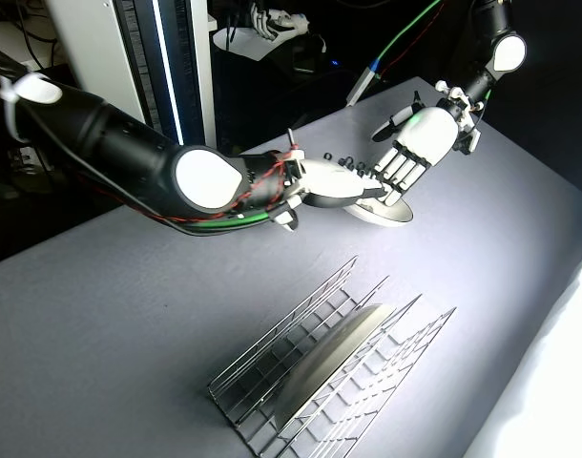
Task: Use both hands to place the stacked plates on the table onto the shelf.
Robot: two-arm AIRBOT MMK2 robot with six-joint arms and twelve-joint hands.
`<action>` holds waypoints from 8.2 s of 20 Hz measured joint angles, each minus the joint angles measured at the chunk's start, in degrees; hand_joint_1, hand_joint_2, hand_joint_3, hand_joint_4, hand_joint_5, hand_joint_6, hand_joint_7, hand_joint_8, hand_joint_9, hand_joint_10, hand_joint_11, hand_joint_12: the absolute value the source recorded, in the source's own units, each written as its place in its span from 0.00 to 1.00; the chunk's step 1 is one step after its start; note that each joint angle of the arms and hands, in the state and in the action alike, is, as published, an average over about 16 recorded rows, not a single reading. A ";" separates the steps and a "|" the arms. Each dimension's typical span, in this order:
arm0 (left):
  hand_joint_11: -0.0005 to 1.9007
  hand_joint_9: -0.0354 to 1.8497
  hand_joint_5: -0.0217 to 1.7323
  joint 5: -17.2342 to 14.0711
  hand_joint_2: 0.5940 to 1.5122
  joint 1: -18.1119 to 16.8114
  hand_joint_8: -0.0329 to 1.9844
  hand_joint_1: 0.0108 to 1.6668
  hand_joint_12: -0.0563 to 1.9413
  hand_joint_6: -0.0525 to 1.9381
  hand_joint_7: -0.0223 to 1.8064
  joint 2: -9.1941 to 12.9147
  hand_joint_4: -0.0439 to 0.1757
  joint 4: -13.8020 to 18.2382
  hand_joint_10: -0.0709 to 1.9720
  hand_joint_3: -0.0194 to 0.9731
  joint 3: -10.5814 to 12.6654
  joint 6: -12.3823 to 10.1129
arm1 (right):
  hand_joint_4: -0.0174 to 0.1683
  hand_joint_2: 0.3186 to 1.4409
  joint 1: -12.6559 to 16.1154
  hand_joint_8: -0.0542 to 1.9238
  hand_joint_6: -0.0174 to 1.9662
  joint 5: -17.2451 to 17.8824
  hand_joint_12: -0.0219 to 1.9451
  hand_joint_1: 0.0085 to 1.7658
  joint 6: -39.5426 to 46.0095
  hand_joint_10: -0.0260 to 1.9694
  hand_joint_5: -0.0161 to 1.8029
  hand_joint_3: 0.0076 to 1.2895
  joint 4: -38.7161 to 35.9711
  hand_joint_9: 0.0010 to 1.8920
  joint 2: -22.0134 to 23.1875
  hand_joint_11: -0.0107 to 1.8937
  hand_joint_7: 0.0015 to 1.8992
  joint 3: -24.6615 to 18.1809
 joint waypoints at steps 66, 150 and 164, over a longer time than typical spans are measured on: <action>0.01 0.03 0.02 23.22 0.59 -16.24 0.02 0.00 0.03 0.03 0.02 20.68 0.21 -2.69 0.04 0.03 -19.92 3.57 | 0.06 0.56 6.61 0.38 0.45 -6.25 0.56 0.77 -1.49 0.49 0.55 0.00 52.27 0.56 7.11 0.42 0.60 -11.24; 0.01 0.03 0.02 25.00 0.60 -15.69 0.02 0.00 0.03 0.03 0.02 21.13 0.21 6.70 0.04 0.04 -22.04 -3.45 | 0.08 0.64 0.00 0.03 0.02 -5.93 0.60 0.61 -0.68 0.03 0.30 0.00 63.14 0.29 23.70 0.06 0.31 -10.77; 0.05 0.13 0.13 20.06 0.67 -17.90 0.19 0.03 0.33 0.19 0.14 21.46 0.21 7.19 0.22 0.04 -24.34 -11.43 | 0.11 0.63 3.18 0.13 0.05 0.36 0.61 0.48 -3.13 0.17 0.29 0.00 24.14 0.25 20.75 0.06 0.29 -13.24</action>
